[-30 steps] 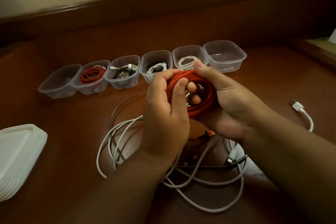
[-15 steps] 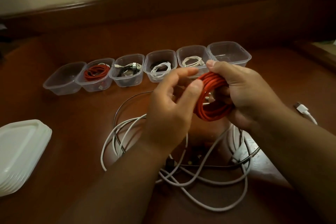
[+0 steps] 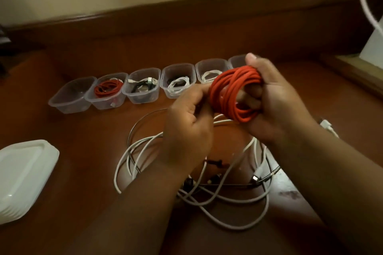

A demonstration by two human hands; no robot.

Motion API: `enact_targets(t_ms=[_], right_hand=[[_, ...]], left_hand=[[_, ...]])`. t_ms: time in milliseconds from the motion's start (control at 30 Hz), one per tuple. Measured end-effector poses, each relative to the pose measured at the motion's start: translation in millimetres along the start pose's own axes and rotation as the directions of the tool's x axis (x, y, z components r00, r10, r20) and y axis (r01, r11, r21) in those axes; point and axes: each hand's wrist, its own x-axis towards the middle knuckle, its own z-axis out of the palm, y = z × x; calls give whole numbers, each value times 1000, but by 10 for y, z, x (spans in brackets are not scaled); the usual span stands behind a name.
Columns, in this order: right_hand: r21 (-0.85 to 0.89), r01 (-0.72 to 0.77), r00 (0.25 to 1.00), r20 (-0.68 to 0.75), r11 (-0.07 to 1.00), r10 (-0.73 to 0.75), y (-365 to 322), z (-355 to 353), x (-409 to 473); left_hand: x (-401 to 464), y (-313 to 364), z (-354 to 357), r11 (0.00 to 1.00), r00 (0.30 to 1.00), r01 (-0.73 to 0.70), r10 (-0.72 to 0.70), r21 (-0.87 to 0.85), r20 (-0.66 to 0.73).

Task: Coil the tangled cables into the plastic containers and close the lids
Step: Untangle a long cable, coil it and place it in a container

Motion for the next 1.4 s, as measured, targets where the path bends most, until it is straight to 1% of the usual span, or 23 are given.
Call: enact_targets(t_ms=[67,133,167,233,300,400,467,500,600,667,800,833,867,900,967,1067,1133,1167,1233,1300,1333,1367,1400], right_hand=[[-117,44,996,-75,992,-53,29,31,-22],[-321,101,987,-88,942,-136,18,91,-122],[-429,139,979,-79,893,-190,4,120,-184],[-596,240,953,-7,766,-304,-64,226,-371],[-649,298,936,55,700,-348,-143,364,-562],[-708,298,927,56,641,-370,-246,505,-790],[-747,333,913,102,576,-395,-304,583,-966],[-772,352,902,129,530,-411,-325,606,-1031],[-864,384,852,196,326,-486,-344,663,-1291],[-893,382,825,214,238,-523,-332,658,-1401],[-894,392,787,203,218,-582,-384,717,-1602],[-894,412,764,232,177,-602,-415,752,-1625],[-896,432,733,281,104,-620,-451,792,-1662],[-895,445,705,337,19,-624,-481,840,-1690],[-885,452,675,423,-114,-605,-541,909,-1708],[-881,416,669,463,-224,-581,-619,905,-1665],[-876,413,669,477,-249,-570,-645,875,-1641],[-876,415,670,478,-246,-569,-646,863,-1635],[-885,408,677,458,-224,-577,-648,846,-1614],[-909,384,691,399,-162,-603,-659,815,-1568],[-923,368,700,357,-115,-619,-673,788,-1538],[-933,355,710,310,-59,-632,-681,760,-1494],[-940,341,721,265,-5,-640,-692,737,-1459]], left_hand=[[53,113,-71,962,971,238,-234,-133,43],[94,275,-182,871,900,436,-422,-225,110],[101,359,-228,831,866,500,-475,-243,157],[70,556,-311,809,838,541,-499,-229,220],[12,789,-369,817,837,537,-486,-209,252],[-106,1087,-396,787,830,547,-466,-286,307],[-236,1269,-385,769,820,558,-454,-312,348],[-291,1319,-368,764,814,565,-456,-311,359],[-493,1453,-321,751,812,570,-454,-333,366],[-594,1522,-263,782,838,533,-433,-325,332],[-747,1747,-178,854,908,415,-366,-314,204],[-763,1818,-169,863,915,400,-358,-309,186],[-767,1870,-159,882,923,380,-345,-278,168],[-760,1903,-158,914,935,349,-324,-205,144],[-738,1982,-165,957,949,291,-288,-3,127],[-684,2045,-222,925,932,254,-312,282,186],[-674,2113,-282,889,922,166,-294,427,253],[-681,2142,-309,879,924,126,-272,459,268],[-680,2151,-354,900,943,121,-236,419,235],[-689,2109,-377,938,950,202,-258,281,178],[-686,2085,-375,946,944,272,-298,178,143],[-672,2046,-370,932,924,362,-363,36,117],[-655,2025,-360,881,893,449,-435,-149,114]])
